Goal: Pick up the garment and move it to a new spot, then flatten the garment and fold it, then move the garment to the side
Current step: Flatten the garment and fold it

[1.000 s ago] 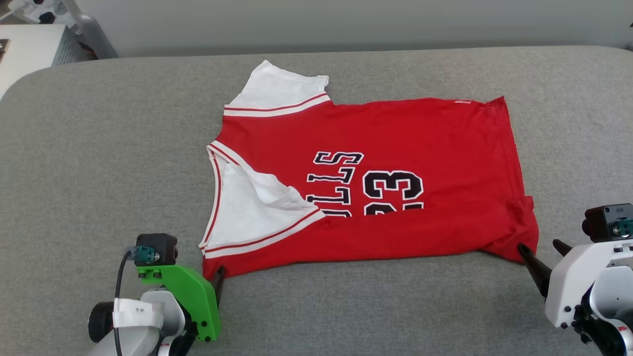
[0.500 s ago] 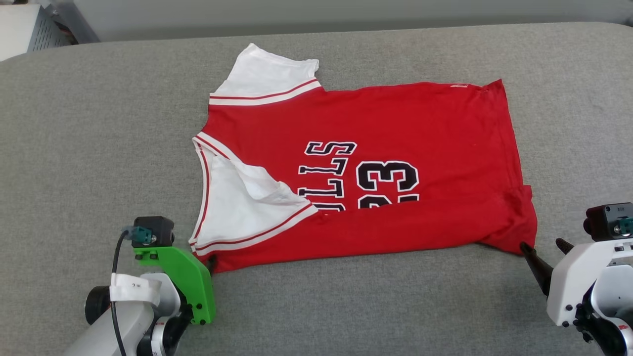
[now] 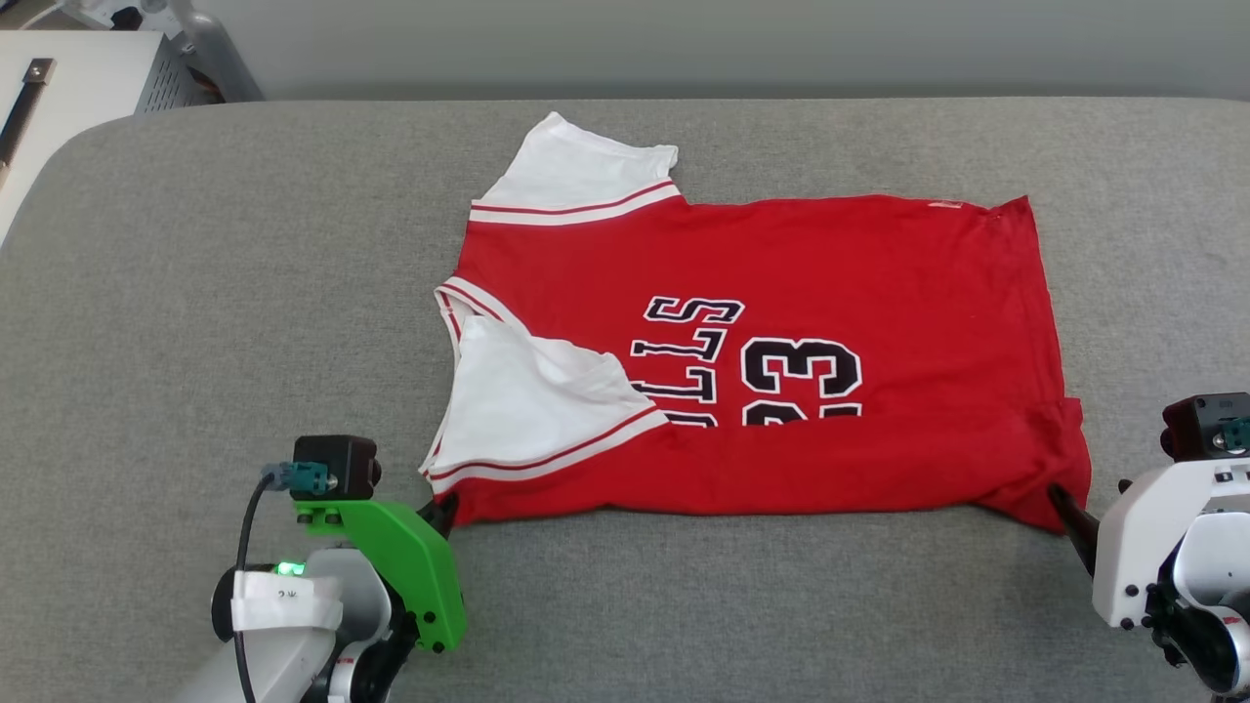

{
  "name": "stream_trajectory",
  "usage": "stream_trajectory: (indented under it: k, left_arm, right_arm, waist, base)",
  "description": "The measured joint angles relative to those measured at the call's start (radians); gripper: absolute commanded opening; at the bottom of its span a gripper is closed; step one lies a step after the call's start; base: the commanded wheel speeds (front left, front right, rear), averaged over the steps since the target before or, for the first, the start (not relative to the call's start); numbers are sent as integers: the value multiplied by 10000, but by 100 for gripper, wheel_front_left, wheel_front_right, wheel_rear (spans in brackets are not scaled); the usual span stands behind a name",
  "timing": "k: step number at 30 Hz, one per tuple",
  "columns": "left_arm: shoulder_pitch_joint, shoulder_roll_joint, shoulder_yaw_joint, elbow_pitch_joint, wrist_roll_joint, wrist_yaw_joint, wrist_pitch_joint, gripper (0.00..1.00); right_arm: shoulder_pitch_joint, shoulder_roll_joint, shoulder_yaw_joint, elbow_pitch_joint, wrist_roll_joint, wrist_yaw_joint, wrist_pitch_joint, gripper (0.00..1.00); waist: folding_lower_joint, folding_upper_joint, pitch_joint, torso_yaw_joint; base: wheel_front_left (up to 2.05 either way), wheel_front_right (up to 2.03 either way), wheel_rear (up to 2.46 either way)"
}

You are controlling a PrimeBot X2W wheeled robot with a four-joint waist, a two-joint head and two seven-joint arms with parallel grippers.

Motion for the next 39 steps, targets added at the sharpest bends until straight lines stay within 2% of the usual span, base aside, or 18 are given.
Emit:
stream_trajectory:
  k: [6, 15, 16, 17, 18, 19, 29, 31, 39]
  left_arm:
    - [-13, 236, 67, -792, 123, 267, 29, 0]
    - [-25, 378, 52, -1231, 207, 431, 130, 0]
    - [-25, 385, 42, -1227, 209, 431, 163, 0]
    - [-25, 407, 21, -1210, 217, 431, 201, 0]
    - [-25, 424, 12, -1198, 222, 431, 201, 0]
    - [-25, 430, 12, -1189, 222, 431, 201, 0]
    - [385, 640, -186, -849, 203, 431, 291, 0]
    - [781, 732, -270, -855, 117, 431, 332, 0]
    - [1661, 886, -430, -993, -109, 431, 439, 0]
  right_arm:
    - [-478, 52, -125, 965, -268, 0, -4, 100]
    - [-1068, 25, 360, 1887, -132, -2, -107, 100]
    - [-1095, -10, 439, 1971, -111, -4, -90, 90]
    - [-1104, -52, 546, 2059, -61, -15, -67, 43]
    - [-1108, -96, 614, 2125, -33, -15, -50, 11]
    - [-1127, -138, 662, 2174, 17, -15, -52, 0]
    - [-1010, -591, 1012, 2485, -46, 2, -359, 0]
    - [-530, -828, 857, 2255, 320, 4, -40, 0]
    - [843, -1018, 357, 1112, 1032, 6, 1104, 0]
  waist:
    - [0, 0, 202, 169]
    - [0, -1, 716, 279]
    - [0, 0, 755, 285]
    - [0, 0, 797, 292]
    - [0, -1, 825, 300]
    - [0, 0, 836, 311]
    - [0, 0, 53, 246]
    - [0, 0, -392, 206]
    - [0, 0, -1242, 185]
  base:
    - [0, 0, 0]
    - [0, 0, 0]
    - [0, 0, 0]
    - [0, 0, 0]
    - [0, 0, 0]
    - [0, 0, 0]
    - [0, 0, 0]
    - [0, 0, 0]
    - [0, 0, 0]
